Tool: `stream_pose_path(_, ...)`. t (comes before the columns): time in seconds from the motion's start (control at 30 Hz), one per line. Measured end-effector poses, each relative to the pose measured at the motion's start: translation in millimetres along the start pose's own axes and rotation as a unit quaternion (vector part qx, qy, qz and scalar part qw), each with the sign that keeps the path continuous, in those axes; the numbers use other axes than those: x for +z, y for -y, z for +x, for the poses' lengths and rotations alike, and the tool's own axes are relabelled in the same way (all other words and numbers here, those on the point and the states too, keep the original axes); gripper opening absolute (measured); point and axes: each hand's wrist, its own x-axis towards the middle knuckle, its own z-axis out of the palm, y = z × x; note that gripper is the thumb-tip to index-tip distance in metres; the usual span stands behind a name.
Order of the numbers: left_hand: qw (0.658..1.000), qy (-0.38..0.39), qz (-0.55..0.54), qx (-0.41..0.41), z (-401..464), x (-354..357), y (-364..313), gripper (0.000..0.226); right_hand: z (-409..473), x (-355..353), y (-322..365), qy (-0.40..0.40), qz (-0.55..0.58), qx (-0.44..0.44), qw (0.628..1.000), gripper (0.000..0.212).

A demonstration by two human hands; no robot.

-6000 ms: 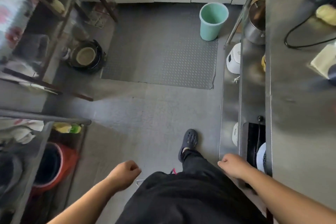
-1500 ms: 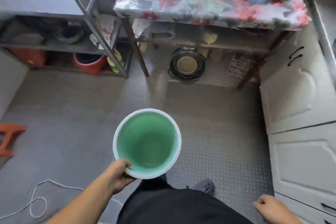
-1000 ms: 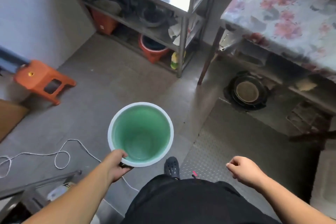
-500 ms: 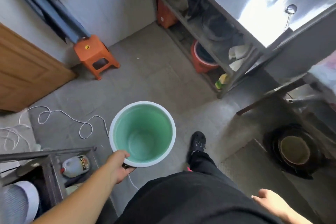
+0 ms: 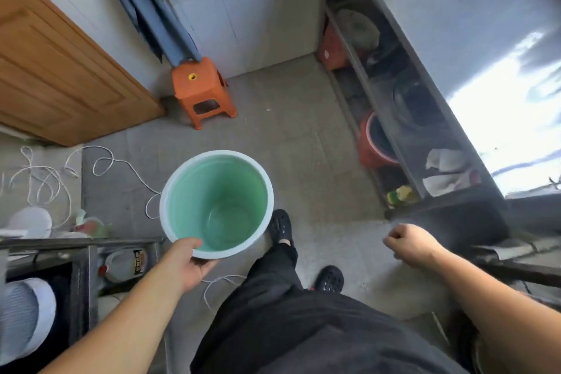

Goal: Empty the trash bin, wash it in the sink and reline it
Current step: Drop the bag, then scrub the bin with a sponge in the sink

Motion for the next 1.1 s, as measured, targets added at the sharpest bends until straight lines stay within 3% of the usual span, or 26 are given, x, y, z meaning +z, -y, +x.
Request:
stream_pose_path(0.33,0.996,-0.012,0.073,-0.039,65,67,-115,0.037,68,-38,96,0.043,0.021,0.028,0.998,0.020)
stream_pose_path(0.77,0.976,0.021,0.216,-0.014,98,200,-275,0.024,134,-101,127,0.038,0.125,0.170,0.977,0.020)
stream_pose_path(0.97,0.973,0.025,0.232,-0.001,105,282,-325,0.025,226,-161,160,0.086,0.080,0.123,0.985,0.027)
stream_pose_path(1.1,0.970,0.016,0.244,0.009,94,340,-363,0.022,294,-233,198,0.075,0.061,0.071,0.993,0.029)
